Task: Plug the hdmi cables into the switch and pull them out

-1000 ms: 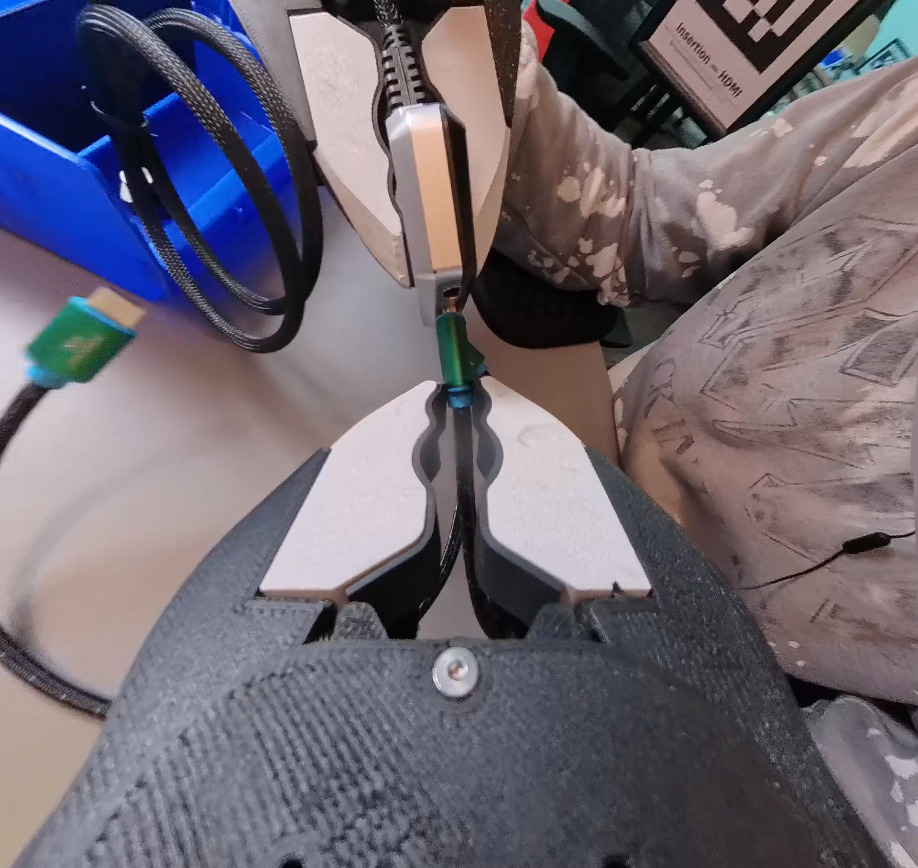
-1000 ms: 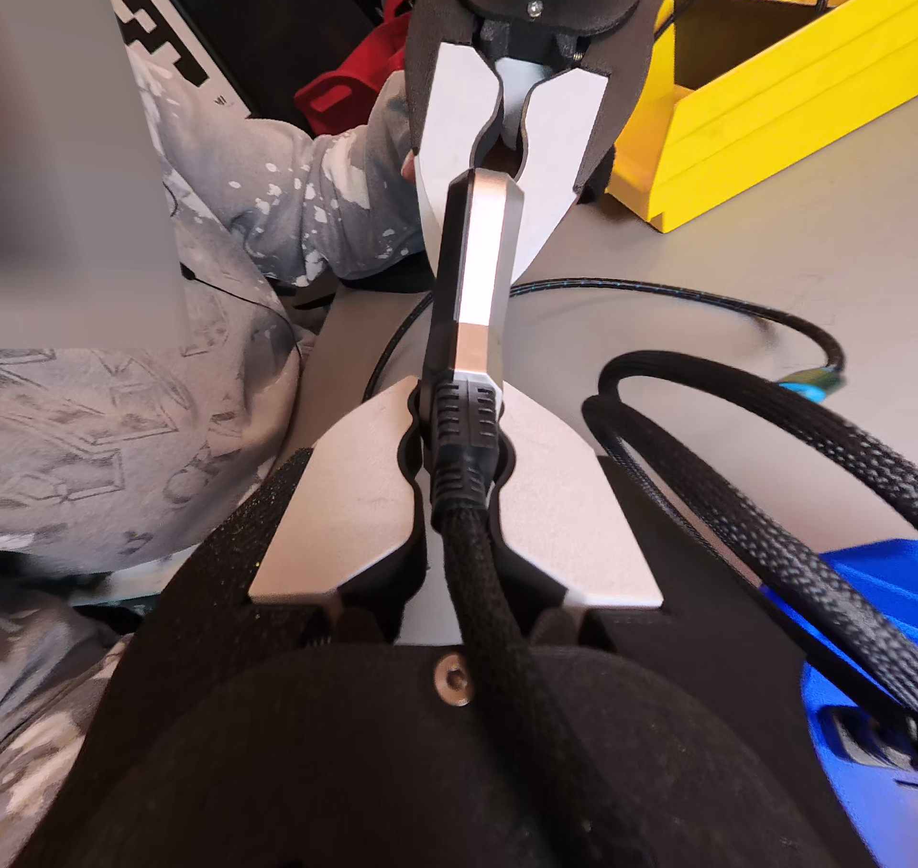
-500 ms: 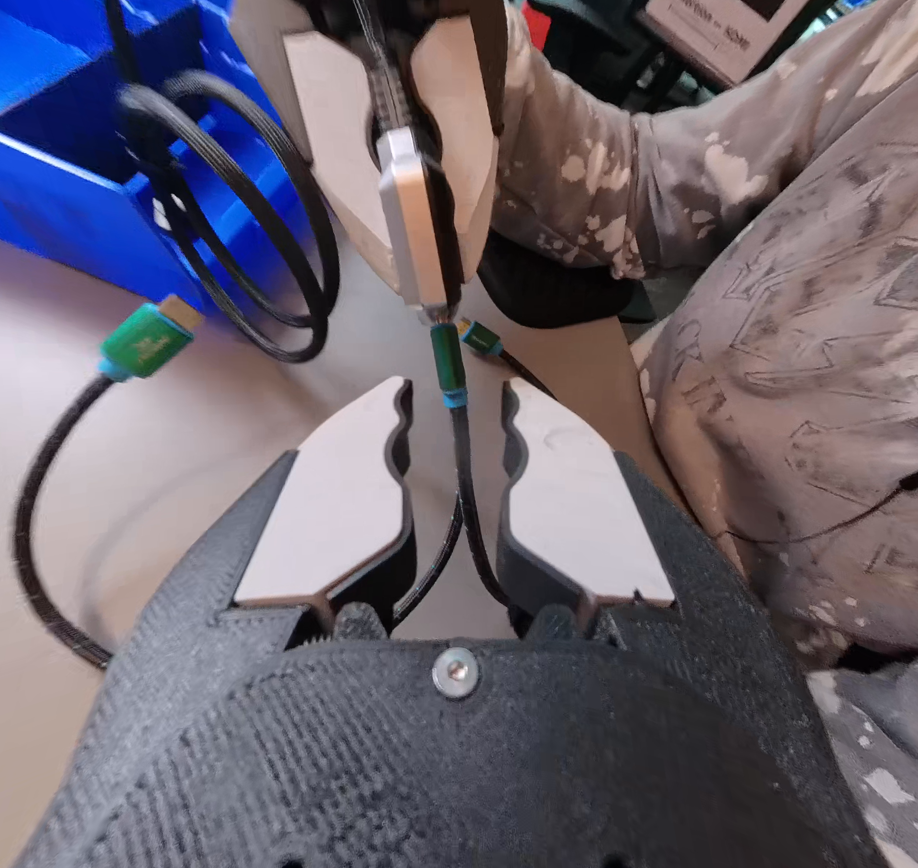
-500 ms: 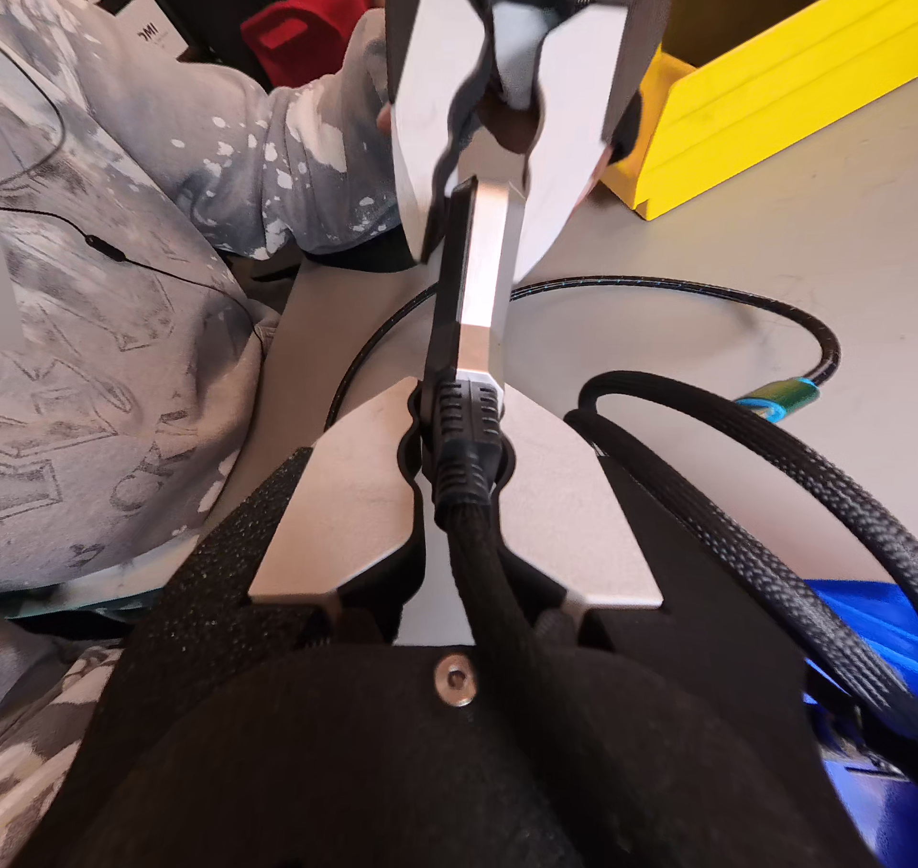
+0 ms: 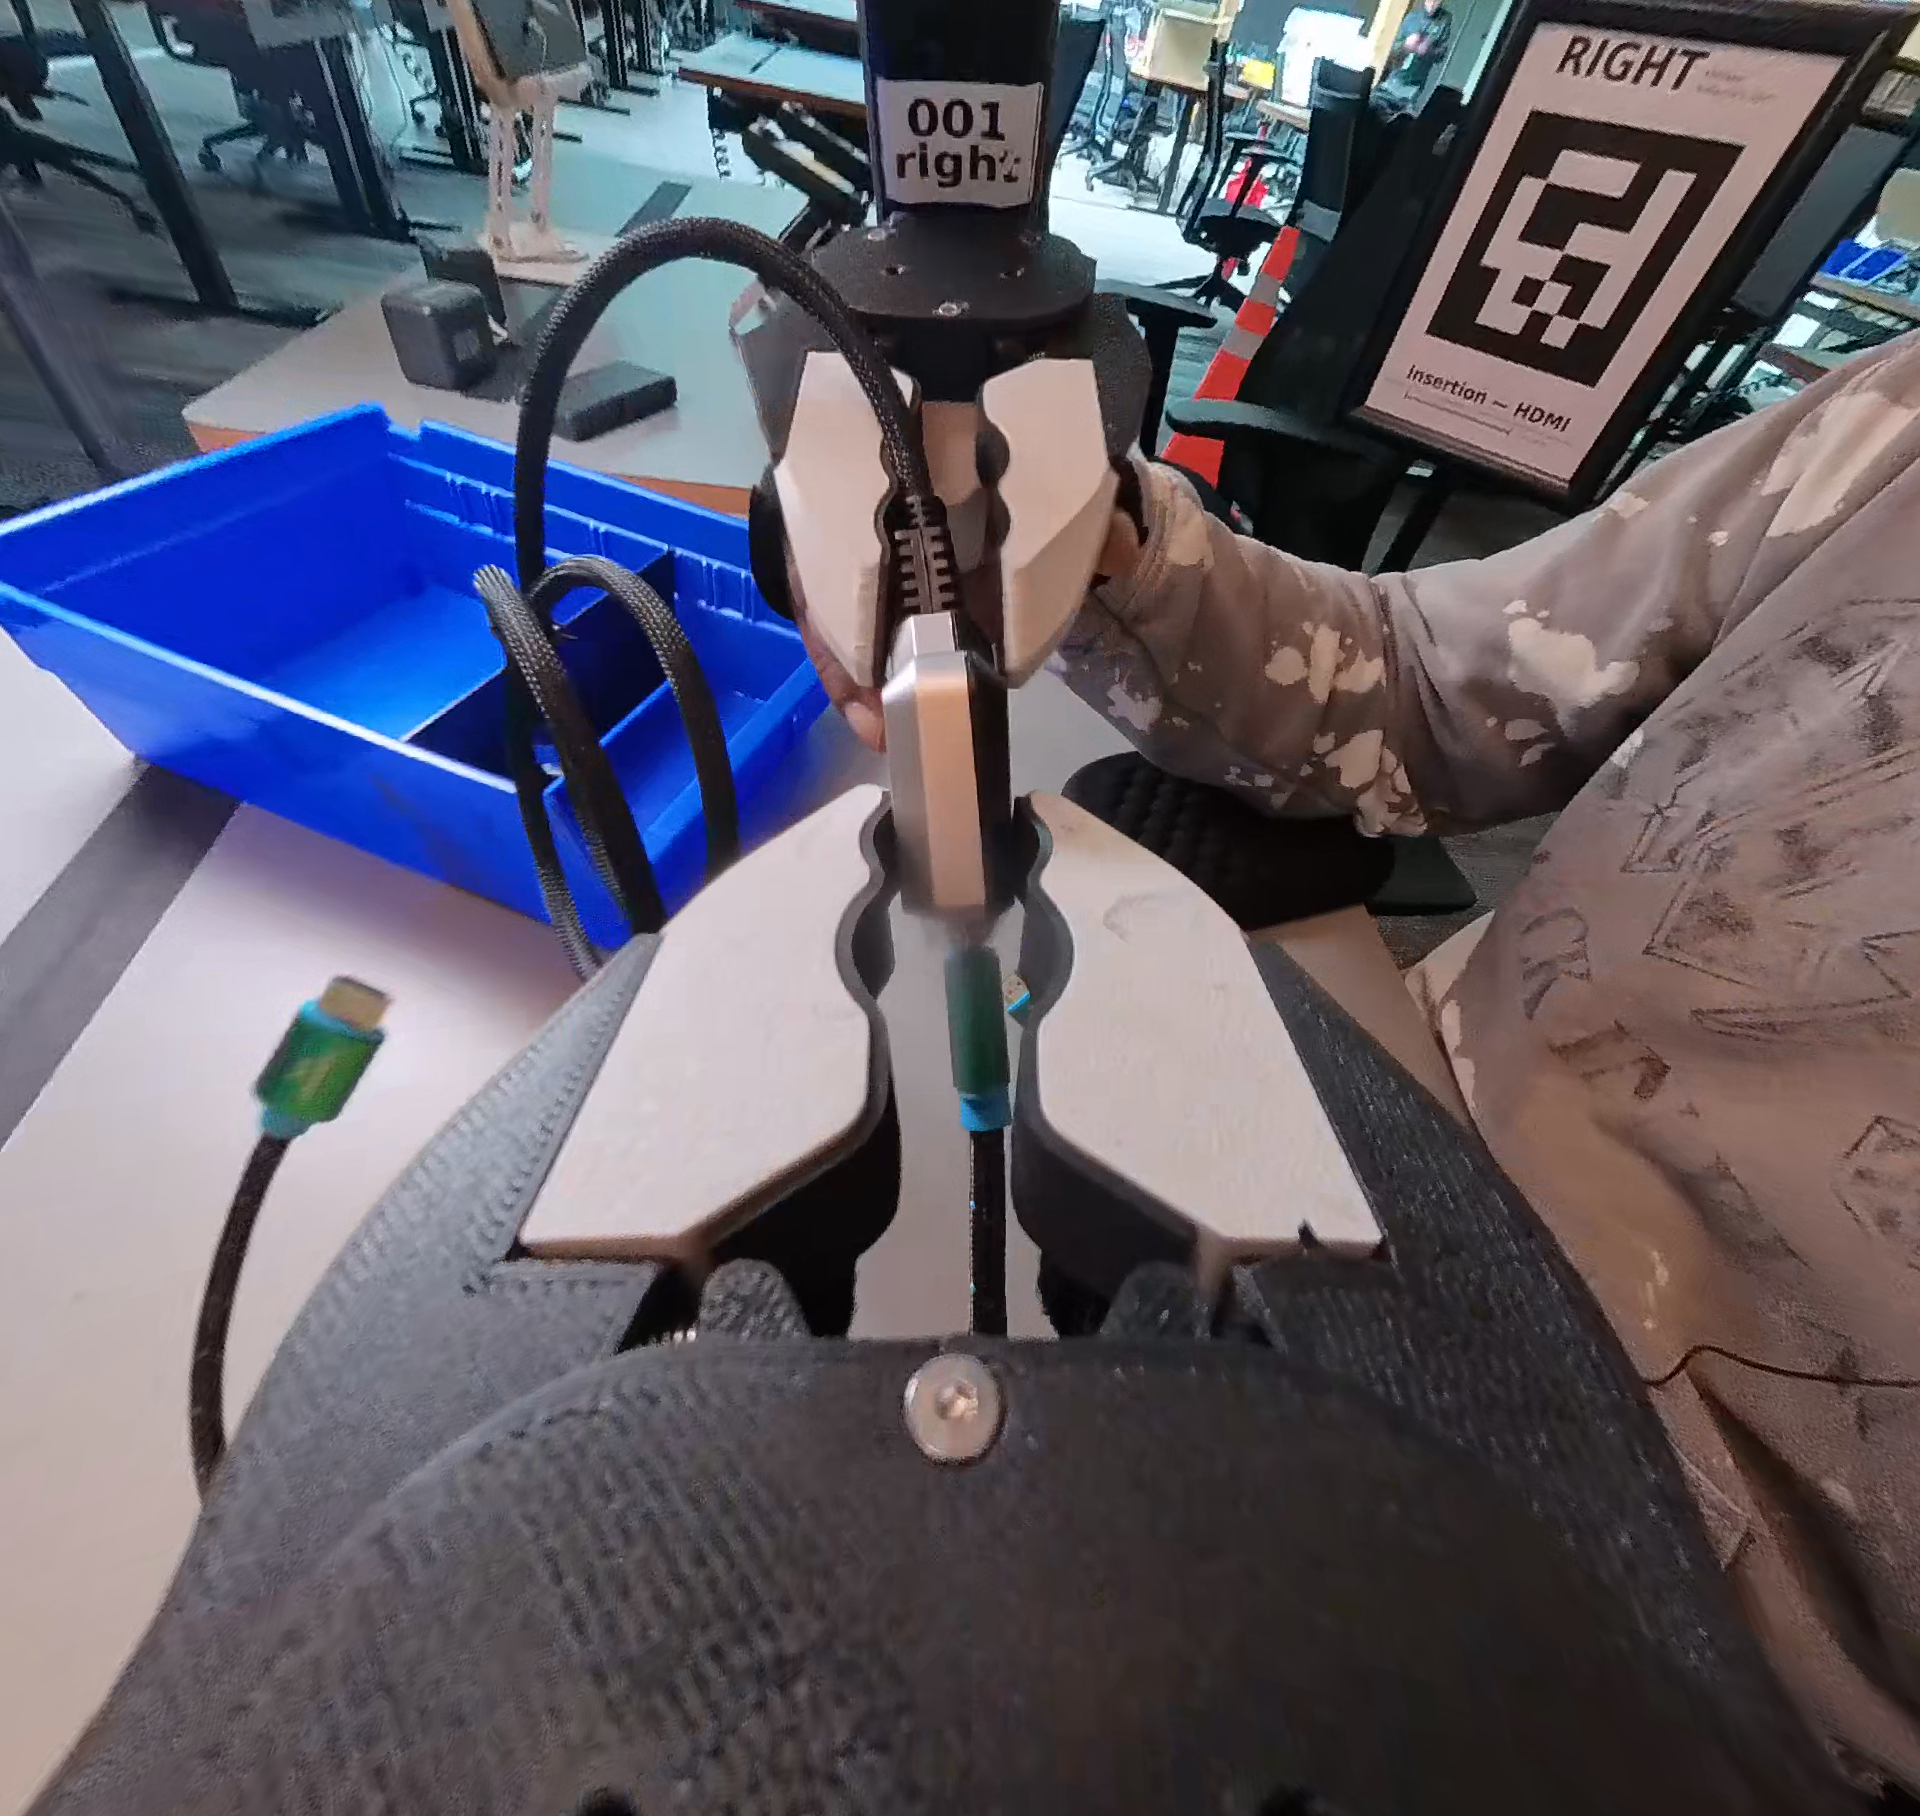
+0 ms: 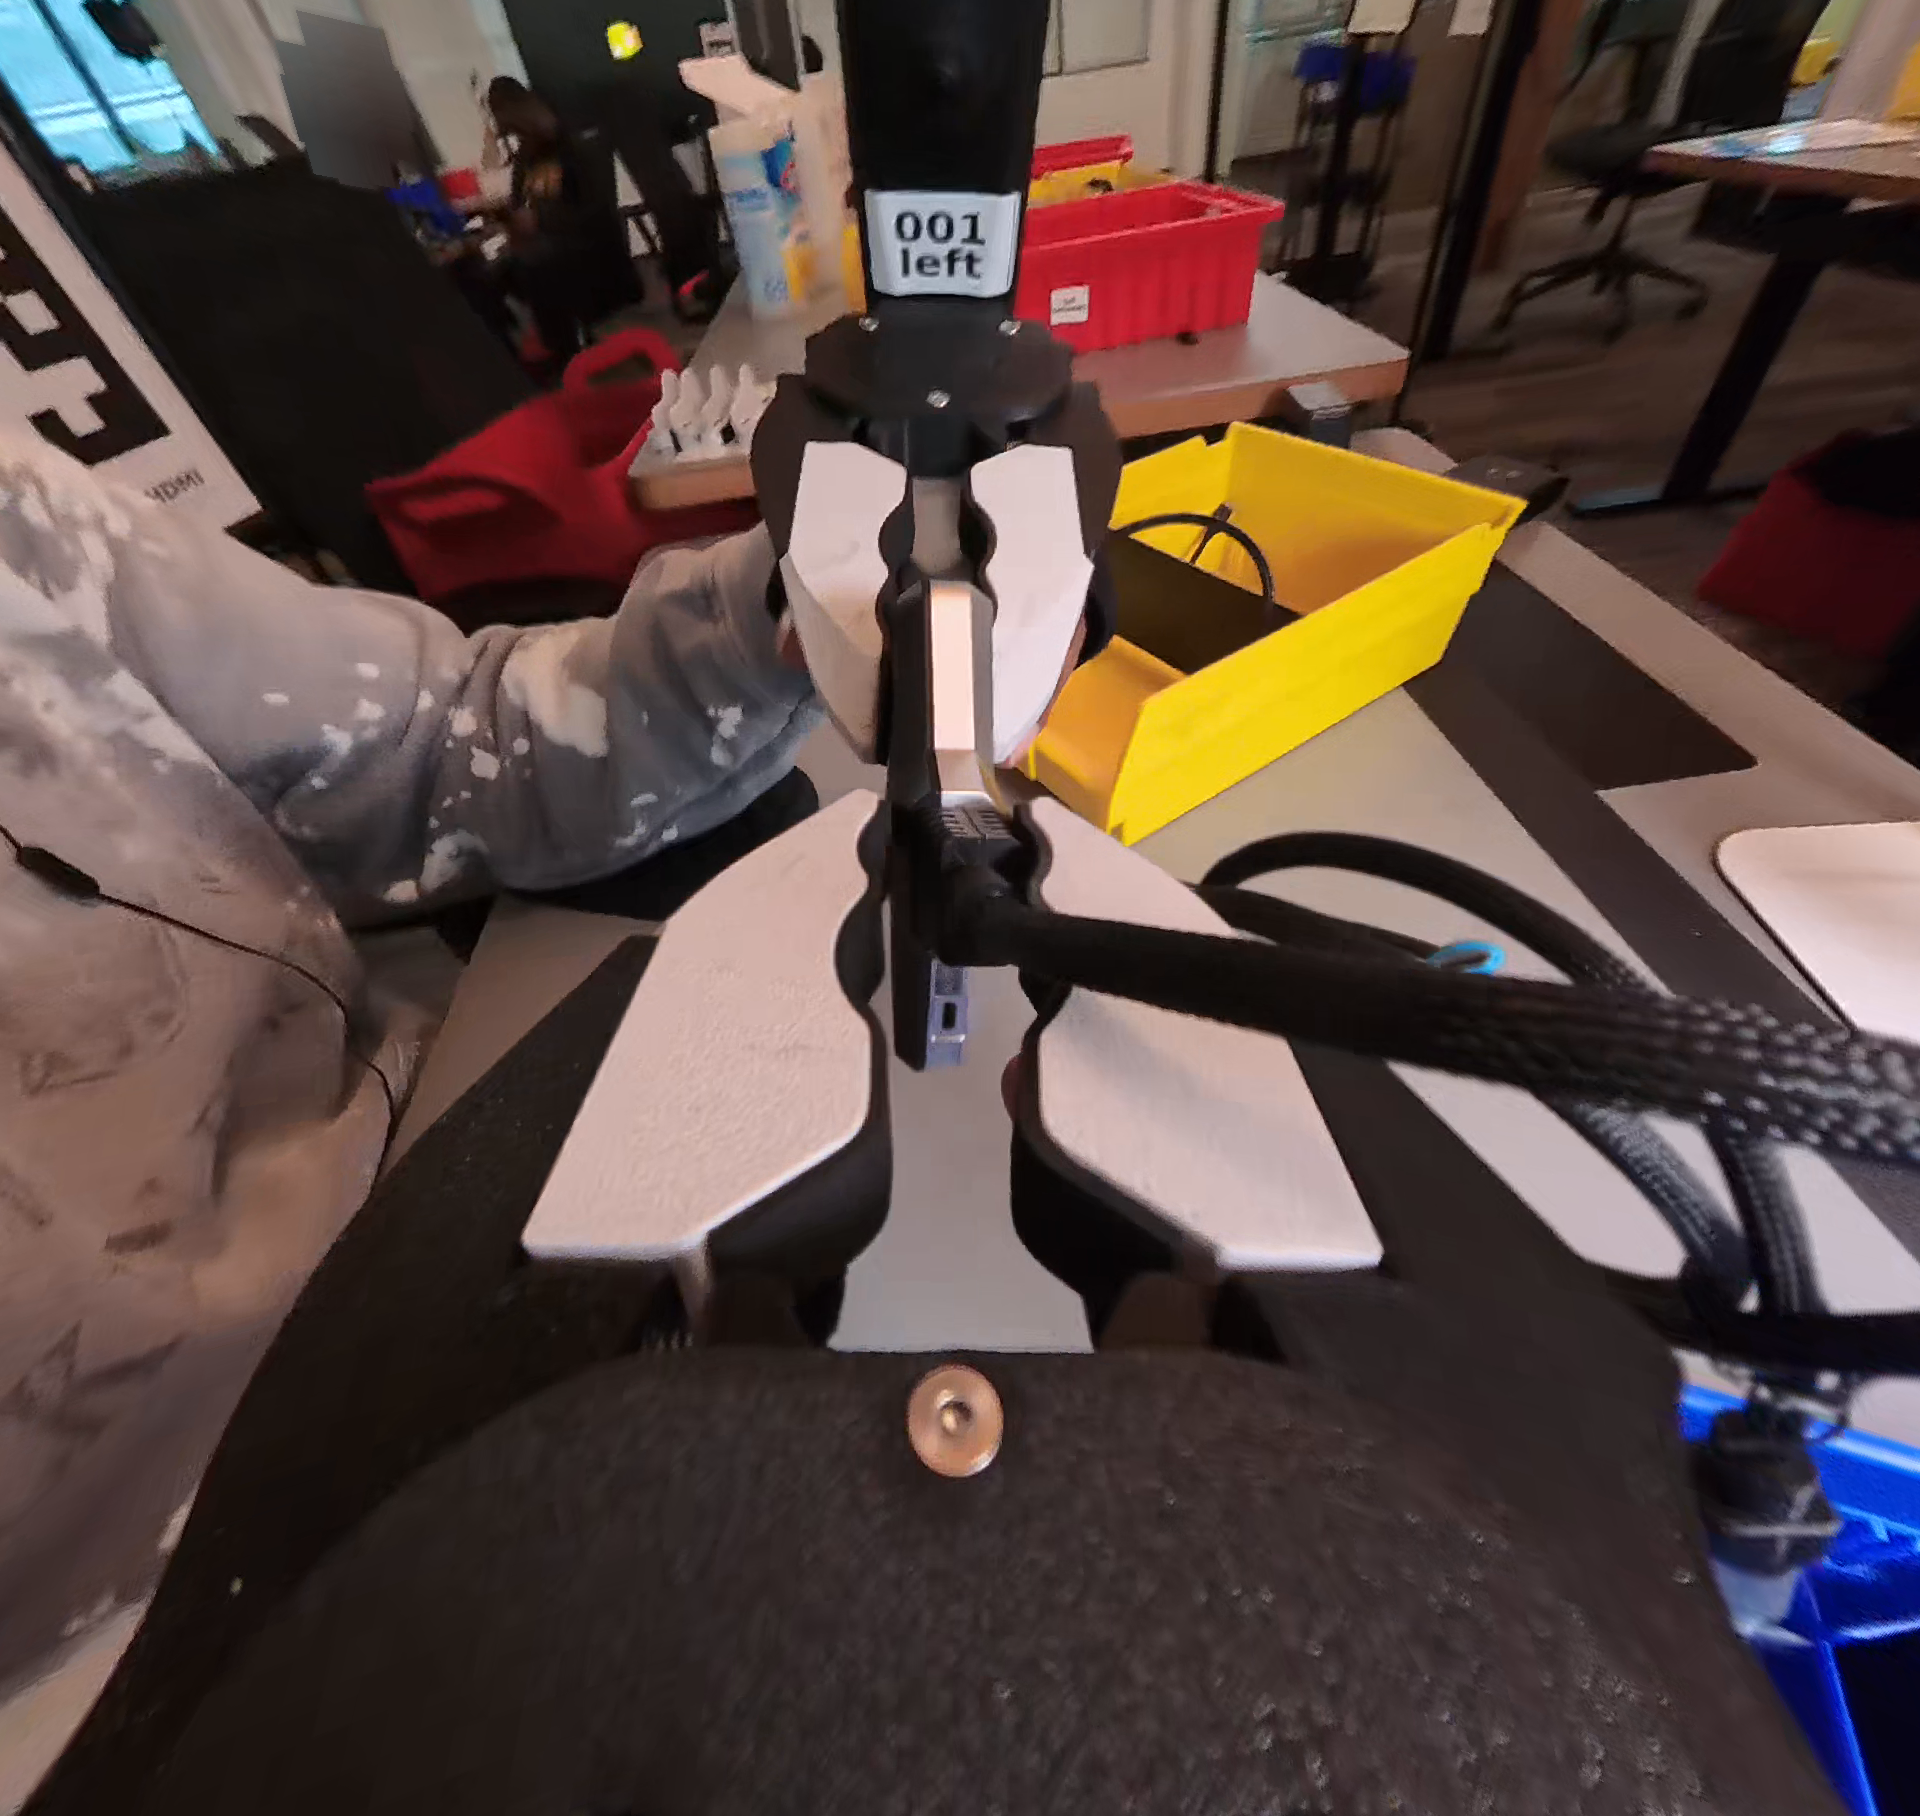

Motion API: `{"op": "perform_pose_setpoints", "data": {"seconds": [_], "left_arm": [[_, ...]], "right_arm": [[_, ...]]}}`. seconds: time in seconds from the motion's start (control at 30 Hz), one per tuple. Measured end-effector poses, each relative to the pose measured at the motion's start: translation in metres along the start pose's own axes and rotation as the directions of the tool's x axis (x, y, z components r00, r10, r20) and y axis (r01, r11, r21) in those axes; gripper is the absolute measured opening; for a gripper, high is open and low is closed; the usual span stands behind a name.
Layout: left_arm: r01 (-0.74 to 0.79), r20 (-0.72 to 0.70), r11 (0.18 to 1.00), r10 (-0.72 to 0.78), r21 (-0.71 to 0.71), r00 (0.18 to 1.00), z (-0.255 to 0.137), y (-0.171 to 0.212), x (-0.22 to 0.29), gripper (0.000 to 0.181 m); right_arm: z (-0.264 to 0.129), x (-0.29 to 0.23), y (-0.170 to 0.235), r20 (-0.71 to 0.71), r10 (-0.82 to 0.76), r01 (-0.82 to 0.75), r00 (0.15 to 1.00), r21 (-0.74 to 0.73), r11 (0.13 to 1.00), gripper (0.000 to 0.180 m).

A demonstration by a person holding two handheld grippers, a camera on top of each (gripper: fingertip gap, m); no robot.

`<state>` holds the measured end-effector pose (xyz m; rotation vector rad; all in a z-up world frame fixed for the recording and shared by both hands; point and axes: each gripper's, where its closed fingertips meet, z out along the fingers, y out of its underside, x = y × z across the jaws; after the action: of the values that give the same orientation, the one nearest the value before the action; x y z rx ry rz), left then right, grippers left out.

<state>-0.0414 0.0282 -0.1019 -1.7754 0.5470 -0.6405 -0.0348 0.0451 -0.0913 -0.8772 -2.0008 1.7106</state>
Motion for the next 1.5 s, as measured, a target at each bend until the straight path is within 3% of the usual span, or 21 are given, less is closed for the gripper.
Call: {"op": "perform_pose_setpoints", "data": {"seconds": [0.1, 0.2, 0.33, 0.57, 0.77, 0.93, 1.1, 1.2, 1.27, 1.33, 1.5], "left_arm": [[-0.025, -0.012, 0.999, 0.026, 0.032, 1.0, 0.0, -0.01, 0.009, 0.021], [-0.05, 0.007, 0.996, 0.05, 0.068, 0.999, -0.001, -0.026, 0.02, 0.022], [-0.142, 0.235, 0.986, 0.117, 0.092, 0.965, -0.025, -0.051, 0.019, 0.042], [-0.157, 0.371, 0.977, 0.093, 0.147, 0.924, -0.067, -0.074, 0.036, 0.039], [-0.072, 0.417, 0.997, 0.058, 0.018, 0.907, -0.06, -0.024, 0.037, 0.038], [0.049, 0.426, 0.997, -0.016, -0.065, 0.905, -0.046, 0.049, 0.032, 0.038], [0.167, 0.408, 0.984, -0.128, -0.061, 0.904, -0.033, 0.097, 0.02, 0.037], [0.201, 0.398, 0.978, -0.165, -0.05, 0.903, -0.028, 0.11, 0.015, 0.037], [0.211, 0.395, 0.976, -0.17, -0.062, 0.903, -0.027, 0.117, 0.013, 0.036], [0.22, 0.398, 0.972, -0.172, -0.078, 0.901, -0.029, 0.123, 0.011, 0.036], [0.255, 0.385, 0.965, -0.215, -0.055, 0.897, -0.029, 0.129, 0.004, 0.034]], "right_arm": [[-0.005, -0.01, -0.01, -0.024, -0.018, 0.017, 1.0, -0.044, 0.999, 0.021], [-0.013, -0.022, -0.029, -0.047, -0.052, 0.042, 0.998, -0.18, 0.983, 0.02], [-0.04, -0.03, -0.067, -0.107, -0.095, 0.048, 0.99, -0.376, 0.925, 0.021], [-0.104, 0.002, -0.127, -0.323, -0.206, -0.019, 0.924, -0.575, 0.818, 0.021], [-0.13, 0.05, -0.157, -0.356, -0.36, 0.064, 0.862, -0.628, 0.776, 0.021], [-0.154, 0.104, -0.156, -0.354, -0.531, 0.117, 0.77, -0.74, 0.662, 0.021], [-0.171, 0.153, -0.141, -0.348, -0.687, 0.171, 0.638, -0.806, 0.567, 0.021], [-0.172, 0.172, -0.099, -0.348, -0.734, 0.187, 0.583, -0.822, 0.538, 0.021], [-0.167, 0.173, -0.057, -0.377, -0.679, 0.157, 0.63, -0.795, 0.586, 0.021], [-0.158, 0.165, -0.021, -0.426, -0.551, 0.105, 0.718, -0.716, 0.69, 0.02], [-0.149, 0.155, 0.017, -0.518, -0.154, -0.13, 0.841, -0.471, 0.872, 0.021]]}}
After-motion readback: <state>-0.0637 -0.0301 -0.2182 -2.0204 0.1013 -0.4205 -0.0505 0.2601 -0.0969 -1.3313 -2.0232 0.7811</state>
